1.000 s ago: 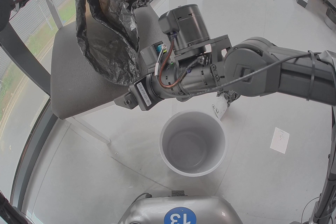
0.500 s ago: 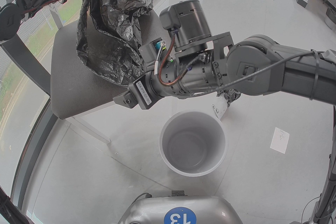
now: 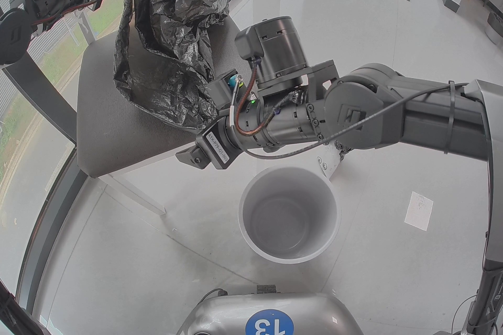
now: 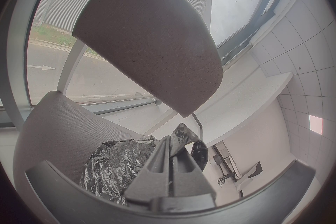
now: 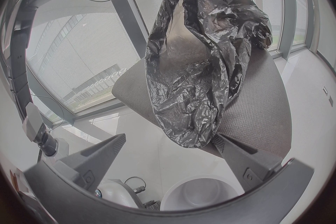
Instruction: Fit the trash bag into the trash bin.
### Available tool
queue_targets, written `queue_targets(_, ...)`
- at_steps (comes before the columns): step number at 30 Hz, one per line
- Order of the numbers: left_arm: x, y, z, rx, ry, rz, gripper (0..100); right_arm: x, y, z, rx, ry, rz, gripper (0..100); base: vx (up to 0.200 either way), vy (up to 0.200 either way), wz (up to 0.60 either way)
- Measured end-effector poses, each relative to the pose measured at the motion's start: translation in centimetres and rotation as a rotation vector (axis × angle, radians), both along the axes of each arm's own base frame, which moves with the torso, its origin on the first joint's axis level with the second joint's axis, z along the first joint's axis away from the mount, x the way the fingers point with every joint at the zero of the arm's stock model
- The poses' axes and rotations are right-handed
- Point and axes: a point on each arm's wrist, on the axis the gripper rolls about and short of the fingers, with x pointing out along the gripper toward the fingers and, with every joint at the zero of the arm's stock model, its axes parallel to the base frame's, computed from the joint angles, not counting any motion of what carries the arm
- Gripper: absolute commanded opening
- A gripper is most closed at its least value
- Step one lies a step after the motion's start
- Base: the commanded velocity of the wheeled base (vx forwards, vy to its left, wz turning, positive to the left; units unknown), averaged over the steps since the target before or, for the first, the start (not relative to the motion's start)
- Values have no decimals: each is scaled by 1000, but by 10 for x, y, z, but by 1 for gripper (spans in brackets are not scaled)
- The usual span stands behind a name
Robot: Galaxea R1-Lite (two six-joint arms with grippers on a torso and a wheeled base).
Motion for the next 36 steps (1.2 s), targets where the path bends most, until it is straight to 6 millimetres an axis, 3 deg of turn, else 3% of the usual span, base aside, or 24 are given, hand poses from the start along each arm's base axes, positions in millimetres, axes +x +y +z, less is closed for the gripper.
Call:
queue_targets(7, -3, 1, 0, -1, 1, 1, 0, 0, -2, 3, -9, -12, 6, 100, 0, 0, 0)
queue_targets(24, -12, 1, -1, 2, 12, -3, 0, -13, -22, 44, -8, -143, 29, 100, 0, 0, 0)
queue_targets(31, -13, 0, -1, 3, 11, -7, 0, -11, -24, 46, 4, -163, 22, 100, 0, 0, 0)
queue_targets(36, -15, -1, 0, 3, 9, -10, 0, -4, -18, 38, 10, -167, 21, 100, 0, 0, 0)
